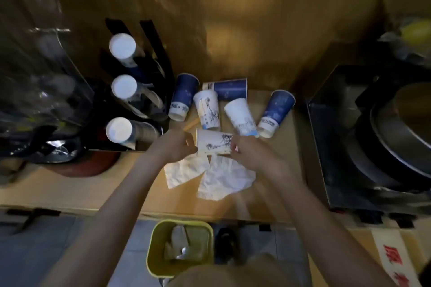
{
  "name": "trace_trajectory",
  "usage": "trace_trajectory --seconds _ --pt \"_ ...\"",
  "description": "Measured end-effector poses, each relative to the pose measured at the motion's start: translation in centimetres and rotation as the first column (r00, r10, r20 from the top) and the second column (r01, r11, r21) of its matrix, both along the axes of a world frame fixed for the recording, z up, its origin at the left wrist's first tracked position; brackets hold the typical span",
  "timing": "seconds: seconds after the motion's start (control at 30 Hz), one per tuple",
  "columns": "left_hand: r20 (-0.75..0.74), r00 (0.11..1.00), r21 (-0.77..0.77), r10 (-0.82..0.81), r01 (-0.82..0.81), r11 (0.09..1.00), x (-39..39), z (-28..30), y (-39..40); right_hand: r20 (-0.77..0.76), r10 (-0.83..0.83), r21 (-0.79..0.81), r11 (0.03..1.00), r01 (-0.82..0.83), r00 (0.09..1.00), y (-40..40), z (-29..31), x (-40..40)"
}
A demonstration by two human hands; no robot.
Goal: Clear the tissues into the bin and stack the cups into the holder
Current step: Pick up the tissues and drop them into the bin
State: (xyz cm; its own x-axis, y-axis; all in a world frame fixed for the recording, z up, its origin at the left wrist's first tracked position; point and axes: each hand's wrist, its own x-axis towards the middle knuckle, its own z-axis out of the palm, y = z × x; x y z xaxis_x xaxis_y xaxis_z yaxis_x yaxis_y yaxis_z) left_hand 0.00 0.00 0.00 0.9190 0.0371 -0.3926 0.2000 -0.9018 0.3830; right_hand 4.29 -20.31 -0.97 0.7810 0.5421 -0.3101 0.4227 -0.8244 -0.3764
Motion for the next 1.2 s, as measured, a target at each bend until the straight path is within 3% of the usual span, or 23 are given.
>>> trace_trajectory --seconds 0.13,0.27,0.47,0.7,0.83,1.03,1.2 --pt "-0.070 0.996 -0.029 0.058 -0.060 0.998 -2.2 -5.0 -0.6 -0.076 -0.040 -0.092 0.995 0.033 0.996 0.0 -5.2 -2.2" --pt "0.005 0.994 -0.023 0.109 -0.109 0.994 -4.0 -10.3 -2.0 -0.030 0.007 -0.160 0.987 -0.012 1.000 0.1 -10.0 -3.9" --pt "-0.061 0.997 0.064 0.052 -0.048 0.997 -7.3 -15.1 -2.3 -0.016 0.038 -0.231 0.972 -0.040 0.999 -0.4 -14.5 -7.1" --pt "0.060 0.978 0.035 0.200 -0.202 0.979 -10.0 -14.6 -0.2 0.141 -0.120 -0.032 0.992 0.126 0.983 0.6 -14.2 -10.9" --pt "0.084 0.972 0.014 0.221 -0.223 0.975 -12.7 -14.7 1.5 0.032 -0.133 0.011 0.991 0.133 0.991 3.0 -14.6 -13.8" --pt "0.133 0.914 -0.254 0.382 -0.342 0.905 -18.0 -15.5 4.2 -0.189 -0.142 0.336 0.921 0.200 0.972 8.1 -13.5 -17.8" --pt "0.032 0.849 -0.329 0.527 -0.489 0.808 -24.6 -18.5 5.7 -0.261 -0.141 0.285 0.934 0.216 0.955 10.1 -15.7 -21.2"
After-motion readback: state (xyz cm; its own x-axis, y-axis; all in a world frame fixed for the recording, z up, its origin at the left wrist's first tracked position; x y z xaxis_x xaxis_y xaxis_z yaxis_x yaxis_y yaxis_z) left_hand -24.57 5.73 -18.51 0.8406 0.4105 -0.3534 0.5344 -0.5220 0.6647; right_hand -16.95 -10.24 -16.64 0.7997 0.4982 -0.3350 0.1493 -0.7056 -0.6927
